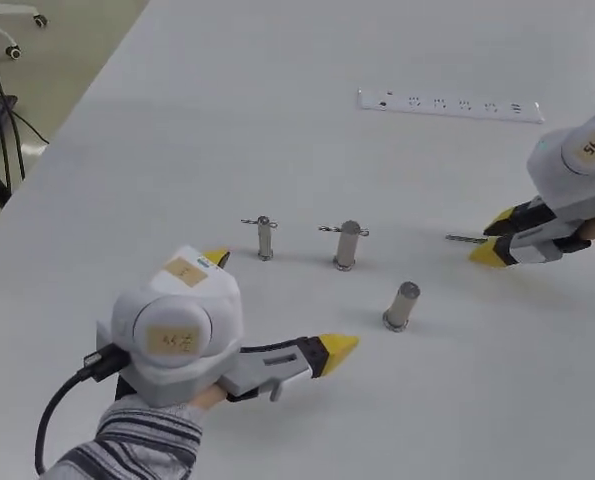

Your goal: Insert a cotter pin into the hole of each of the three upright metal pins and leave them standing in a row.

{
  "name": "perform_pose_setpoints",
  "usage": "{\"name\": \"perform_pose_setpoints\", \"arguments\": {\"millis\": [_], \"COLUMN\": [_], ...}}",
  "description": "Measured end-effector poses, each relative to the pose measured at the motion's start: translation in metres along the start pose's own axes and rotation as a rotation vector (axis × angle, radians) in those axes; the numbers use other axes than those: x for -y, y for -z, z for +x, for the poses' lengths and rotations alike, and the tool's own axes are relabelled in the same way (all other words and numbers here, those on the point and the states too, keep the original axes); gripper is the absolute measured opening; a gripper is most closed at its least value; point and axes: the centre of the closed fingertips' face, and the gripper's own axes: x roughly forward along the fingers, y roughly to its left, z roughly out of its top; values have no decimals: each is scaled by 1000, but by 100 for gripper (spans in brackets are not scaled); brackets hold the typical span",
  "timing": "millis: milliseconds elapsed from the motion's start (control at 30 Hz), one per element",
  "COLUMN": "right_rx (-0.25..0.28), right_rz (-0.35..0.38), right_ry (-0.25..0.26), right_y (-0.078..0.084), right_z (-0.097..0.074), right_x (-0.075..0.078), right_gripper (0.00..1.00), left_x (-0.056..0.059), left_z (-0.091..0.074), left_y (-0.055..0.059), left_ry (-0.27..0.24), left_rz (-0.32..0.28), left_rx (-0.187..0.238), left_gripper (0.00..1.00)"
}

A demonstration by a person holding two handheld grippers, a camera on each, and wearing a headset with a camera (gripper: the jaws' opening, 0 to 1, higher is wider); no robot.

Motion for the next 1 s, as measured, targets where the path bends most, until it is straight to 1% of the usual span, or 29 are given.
{"name": "perform_pose_setpoints", "arguments": {"millis": [33,100,167,200,300,367,400,467,500,633,733,833,900,1000], "right_rx": [-4,-9,-12,-15,-22,-29,-36,-48,-57,-81,-83,-95,-92,-72], "right_rz": [19,34,28,26,1,-32,-54,-69,-81,-126,-158,-196,-209,-212], "right_ry": [8,7,17,16,10,-2,-4,-2,2,2,5,25,30,42], "right_y": [1,3,4,5,5,5,6,6,6,6,6,9,9,6], "right_z": [0,-1,2,1,1,1,2,3,3,1,-1,-4,-8,-14], "right_x": [3,5,11,11,10,6,7,8,10,6,2,1,-2,-5], "right_gripper": [18,17,13,11,9,5,3,0,0,0,0,0,0,0], "left_x": [0,0,1,2,2,2,2,3,3,5,5,6,8,12], "left_z": [0,0,0,0,0,0,0,0,0,0,0,-1,-1,-2], "left_y": [0,0,0,0,0,1,1,1,1,-2,-1,-1,-2,-3], "left_ry": [0,2,5,6,5,7,7,10,12,18,20,27,33,46], "left_rz": [1,0,2,4,7,6,7,8,5,6,9,10,16,18], "left_rx": [0,2,1,-1,-2,-4,-5,-7,-4,3,1,0,0,1], "left_gripper": [98,98,98,98,97,96,96,96,96,94,93,91,90,88]}}
